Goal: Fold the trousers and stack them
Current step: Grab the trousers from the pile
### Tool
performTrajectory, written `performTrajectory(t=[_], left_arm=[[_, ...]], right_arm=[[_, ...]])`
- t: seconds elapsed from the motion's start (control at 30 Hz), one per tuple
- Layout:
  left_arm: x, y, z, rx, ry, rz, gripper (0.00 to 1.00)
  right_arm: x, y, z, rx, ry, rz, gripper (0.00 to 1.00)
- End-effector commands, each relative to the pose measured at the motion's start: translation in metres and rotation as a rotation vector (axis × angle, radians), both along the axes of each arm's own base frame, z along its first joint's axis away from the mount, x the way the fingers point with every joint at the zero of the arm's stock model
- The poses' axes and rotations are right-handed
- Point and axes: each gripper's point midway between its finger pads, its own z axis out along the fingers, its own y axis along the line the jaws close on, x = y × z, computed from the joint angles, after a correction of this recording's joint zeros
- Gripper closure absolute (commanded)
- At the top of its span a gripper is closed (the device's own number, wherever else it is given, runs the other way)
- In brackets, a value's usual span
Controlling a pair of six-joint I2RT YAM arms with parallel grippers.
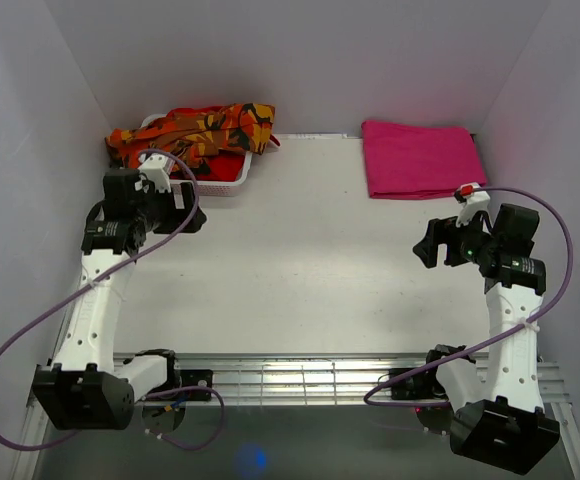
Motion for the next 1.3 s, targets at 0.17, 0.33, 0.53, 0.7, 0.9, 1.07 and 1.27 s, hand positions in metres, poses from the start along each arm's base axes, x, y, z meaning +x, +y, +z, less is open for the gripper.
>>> performTrajectory(t=[0.17, 0.33, 0.53, 0.7, 0.9, 1.07, 1.27], left_arm=[[0.102, 0.033, 0.052, 0.113, 0.029, -0.005, 0.02], [0.165, 0.082, 0.083, 0.198, 0.005, 0.018, 0.02], [0.216, 0.149, 0.077, 0.463, -0.08, 0.068, 0.02], [0.238, 0.172, 0.05, 0.509, -0.098, 0.055, 0.04], [0.258, 0.148, 0.037, 0.363, -0.18, -0.065, 0.05], [0.278, 0.13, 0.013, 0.229, -0.184, -0.109, 0.05], [0.292, 0.095, -0.007, 0.073, -0.199, -0.199, 0.02]], right_arm=[[0.008, 0.0, 0.02, 0.007, -0.063, 0.006, 0.1], [0.008, 0.001, 0.018, 0.016, -0.05, 0.009, 0.1], [0.014, 0.004, 0.014, 0.042, -0.024, 0.032, 0.1], [0.02, 0.002, 0.009, 0.047, 0.001, 0.029, 0.1], [0.025, 0.0, -0.002, 0.06, 0.043, 0.027, 0.1], [0.028, 0.0, -0.007, 0.067, 0.069, 0.028, 0.1], [0.028, -0.003, -0.012, 0.059, 0.087, 0.015, 0.1]])
